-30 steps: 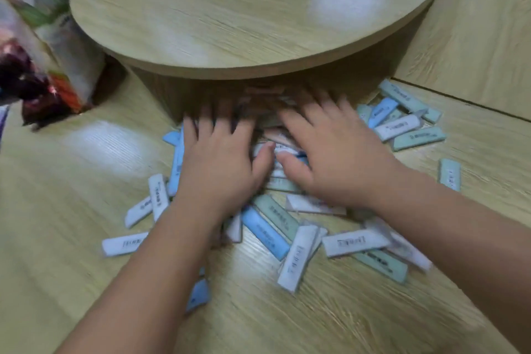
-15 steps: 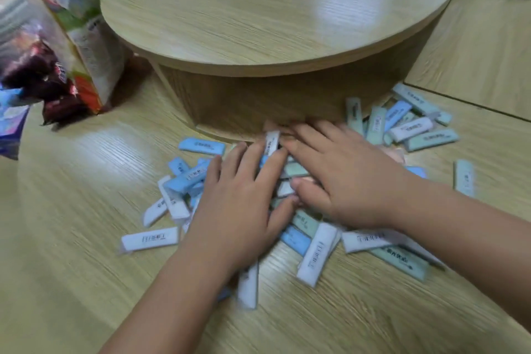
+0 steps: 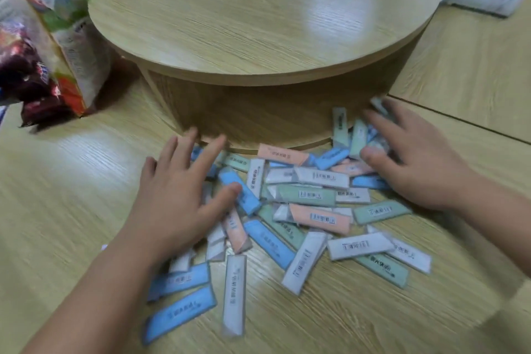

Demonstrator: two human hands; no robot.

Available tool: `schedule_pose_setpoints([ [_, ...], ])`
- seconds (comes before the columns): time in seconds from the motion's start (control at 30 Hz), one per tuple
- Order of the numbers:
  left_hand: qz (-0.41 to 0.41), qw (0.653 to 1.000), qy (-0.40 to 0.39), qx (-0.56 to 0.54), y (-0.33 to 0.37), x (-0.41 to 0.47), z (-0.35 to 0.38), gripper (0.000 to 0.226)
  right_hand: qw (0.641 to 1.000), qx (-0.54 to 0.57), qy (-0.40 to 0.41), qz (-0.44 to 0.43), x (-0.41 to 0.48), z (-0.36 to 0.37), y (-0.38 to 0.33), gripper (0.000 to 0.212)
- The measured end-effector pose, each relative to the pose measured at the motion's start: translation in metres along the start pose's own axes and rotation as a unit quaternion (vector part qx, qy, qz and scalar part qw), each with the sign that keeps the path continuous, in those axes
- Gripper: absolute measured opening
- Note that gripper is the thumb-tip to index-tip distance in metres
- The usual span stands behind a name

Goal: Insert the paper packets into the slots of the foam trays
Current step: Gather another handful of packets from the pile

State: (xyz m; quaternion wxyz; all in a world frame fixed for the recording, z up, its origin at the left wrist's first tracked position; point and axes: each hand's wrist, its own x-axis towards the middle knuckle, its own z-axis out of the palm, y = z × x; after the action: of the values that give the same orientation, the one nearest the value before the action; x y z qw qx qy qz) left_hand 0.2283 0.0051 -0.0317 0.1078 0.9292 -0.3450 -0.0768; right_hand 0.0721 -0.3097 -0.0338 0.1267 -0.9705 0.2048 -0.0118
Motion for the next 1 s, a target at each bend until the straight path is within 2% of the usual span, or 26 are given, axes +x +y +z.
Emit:
schedule_pose_setpoints([
  [0.1,0.017,1.0,0.008,0.014,0.021,0.002,0.008,0.076,0.999,0.015,0.025,-0.02,-0.008,0.013,-0.019,0.079],
  [0.33,0.011,0.999,0.034,0.004,0.053,0.0,0.019,0.067,0.998,0.025,0.049,-0.043,-0.013,0.022,-0.041,0.077],
  [0.53,-0.022,0.995,0.091,-0.04,0.054,-0.012,0.015,0.074,0.999,0.048,0.007,-0.002,-0.01,0.008,-0.034,0.097],
  [0.63,-0.094,0.989,0.115,-0.028,0.053,-0.029,0.008,0.082,0.997,0.045,-0.042,0.04,-0.01,0.008,-0.041,0.11],
  [0.77,-0.244,0.963,0.043,-0.106,0.069,-0.05,0.012,0.114,0.987,0.061,-0.035,0.144,-0.015,0.017,-0.064,0.12],
  [0.87,-0.261,0.96,0.002,-0.104,0.091,-0.05,0.02,0.126,0.985,0.022,-0.039,0.165,-0.013,0.02,-0.079,0.126],
  [1.0,-0.253,0.966,-0.009,-0.049,0.104,-0.041,0.032,0.124,0.989,0.011,-0.044,0.139,-0.02,0.022,-0.094,0.124],
])
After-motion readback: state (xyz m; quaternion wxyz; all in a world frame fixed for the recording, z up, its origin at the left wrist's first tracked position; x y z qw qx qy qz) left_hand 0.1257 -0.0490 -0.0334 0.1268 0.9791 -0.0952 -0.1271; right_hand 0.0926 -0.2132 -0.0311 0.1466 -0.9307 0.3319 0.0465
